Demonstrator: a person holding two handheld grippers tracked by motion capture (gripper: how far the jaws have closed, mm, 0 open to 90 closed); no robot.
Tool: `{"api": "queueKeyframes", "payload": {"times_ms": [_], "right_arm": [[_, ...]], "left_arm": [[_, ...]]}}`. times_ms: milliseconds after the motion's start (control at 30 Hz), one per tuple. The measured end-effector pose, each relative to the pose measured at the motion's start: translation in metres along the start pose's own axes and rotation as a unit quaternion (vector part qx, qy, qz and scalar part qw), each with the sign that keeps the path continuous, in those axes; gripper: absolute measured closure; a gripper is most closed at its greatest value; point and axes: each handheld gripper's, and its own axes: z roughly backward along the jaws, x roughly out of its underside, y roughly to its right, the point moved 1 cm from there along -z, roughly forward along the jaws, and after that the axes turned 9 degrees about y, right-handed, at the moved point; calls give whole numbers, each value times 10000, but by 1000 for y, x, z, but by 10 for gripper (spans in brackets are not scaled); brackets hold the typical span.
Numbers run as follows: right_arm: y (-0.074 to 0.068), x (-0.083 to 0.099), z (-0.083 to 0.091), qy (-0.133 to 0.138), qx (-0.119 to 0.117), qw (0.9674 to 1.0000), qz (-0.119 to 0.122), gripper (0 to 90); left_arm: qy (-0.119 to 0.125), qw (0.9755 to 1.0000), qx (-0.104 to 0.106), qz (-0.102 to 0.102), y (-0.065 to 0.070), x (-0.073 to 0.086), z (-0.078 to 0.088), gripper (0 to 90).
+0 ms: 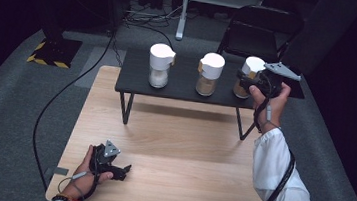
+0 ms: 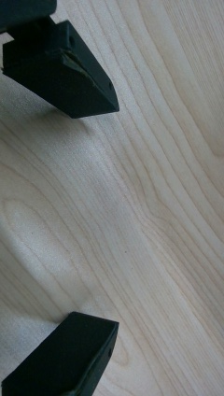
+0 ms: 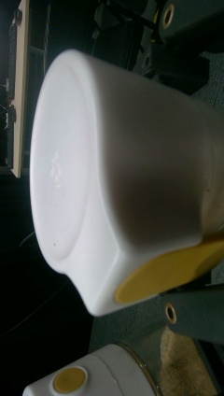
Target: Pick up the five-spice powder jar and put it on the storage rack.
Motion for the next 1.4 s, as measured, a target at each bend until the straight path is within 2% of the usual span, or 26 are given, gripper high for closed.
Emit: {"api": "queueKeyframes", "payload": {"times_ms": [400,700,933,967,1000,1400], "right_arm": [[1,1,1,8,-4,10000,-52,286],[3,4,3,93,6,9999,-92,238],[7,5,0,48,-35,9999,-154,196],[7,7,-1,65,-17,9998,-185,156],[7,7,-1,65,-17,9998,-185,156],[4,9,-7,-59,75,9999,34,43]], "left_arm": [[-4,10000,0,-3,0,0,0,1],[-4,10000,0,-2,0,0,0,1],[-4,10000,0,-1,0,0,0,1],[-4,10000,0,-2,0,0,0,1],[-4,10000,0,-2,0,0,0,1],[-1,10000,0,-2,0,0,0,1]]}}
